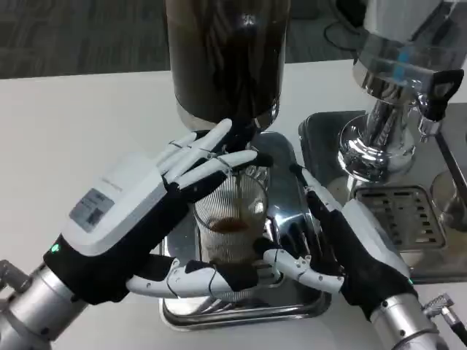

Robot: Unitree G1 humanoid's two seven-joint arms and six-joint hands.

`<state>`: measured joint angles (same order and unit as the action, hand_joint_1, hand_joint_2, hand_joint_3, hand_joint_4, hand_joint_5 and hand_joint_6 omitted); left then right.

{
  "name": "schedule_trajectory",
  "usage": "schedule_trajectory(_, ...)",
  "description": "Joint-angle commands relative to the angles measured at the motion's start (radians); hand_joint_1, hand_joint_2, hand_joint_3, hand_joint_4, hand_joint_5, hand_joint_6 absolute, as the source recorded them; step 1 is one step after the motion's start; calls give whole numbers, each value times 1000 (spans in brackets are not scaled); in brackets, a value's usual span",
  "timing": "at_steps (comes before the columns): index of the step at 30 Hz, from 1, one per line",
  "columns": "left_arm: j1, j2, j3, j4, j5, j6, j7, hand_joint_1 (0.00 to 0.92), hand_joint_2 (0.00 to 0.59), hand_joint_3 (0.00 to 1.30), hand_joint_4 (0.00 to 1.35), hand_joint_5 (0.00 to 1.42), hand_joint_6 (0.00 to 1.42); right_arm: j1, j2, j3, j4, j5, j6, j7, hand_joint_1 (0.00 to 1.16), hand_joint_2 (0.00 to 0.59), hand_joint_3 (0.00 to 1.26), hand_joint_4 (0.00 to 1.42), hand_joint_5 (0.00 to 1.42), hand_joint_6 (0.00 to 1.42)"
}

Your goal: Grasp the cup under the faucet to collect the drink, then remove the cup.

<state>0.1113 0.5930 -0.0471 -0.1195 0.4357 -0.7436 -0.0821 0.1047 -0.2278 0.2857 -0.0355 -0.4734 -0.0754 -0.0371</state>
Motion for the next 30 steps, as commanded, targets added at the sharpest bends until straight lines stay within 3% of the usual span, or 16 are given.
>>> schedule_trajectory(1, 49, 22, -36, 0, 48, 6, -53, 0, 138, 231, 0, 150, 90, -6, 1, -9, 25, 14, -9, 5, 466, 195, 0, 0, 0, 0)
schedule_trajectory(6, 62, 17, -31, -14, 55, 20, -42, 0, 137, 232, 0, 150, 90, -17, 1, -12, 45, 25, -16, 12, 460, 198, 0, 0, 0, 0)
schedule_trajectory(8, 71, 13, -22, -18, 59, 26, -28, 0, 138, 202, 0, 107, 28, -22, 0, -11, 47, 24, -21, 9, 458, 199, 0, 0, 0, 0)
schedule_trajectory(10, 86, -1, 1, -23, 72, 37, 8, 0, 137, 174, 0, 61, 1, -22, 7, -20, 59, 50, -27, 13, 455, 198, 0, 0, 0, 0)
schedule_trajectory(19, 143, -65, 126, -41, 113, 82, 145, 0, 159, 81, 0, 0, 0, -27, -4, -18, 66, 45, -38, 16, 449, 199, 0, 0, 0, 0)
schedule_trajectory(24, 182, -84, 165, -35, 111, 96, 167, 0, 161, 42, 0, 0, 0, -27, 4, -29, 71, 76, -42, 26, 451, 202, 0, 0, 0, 18)
schedule_trajectory(30, 251, -119, 193, -4, 118, 109, 210, 0, 162, 15, 0, 0, 0, -32, 5, -13, 64, 61, -46, 21, 457, 201, 0, 0, 0, 40)
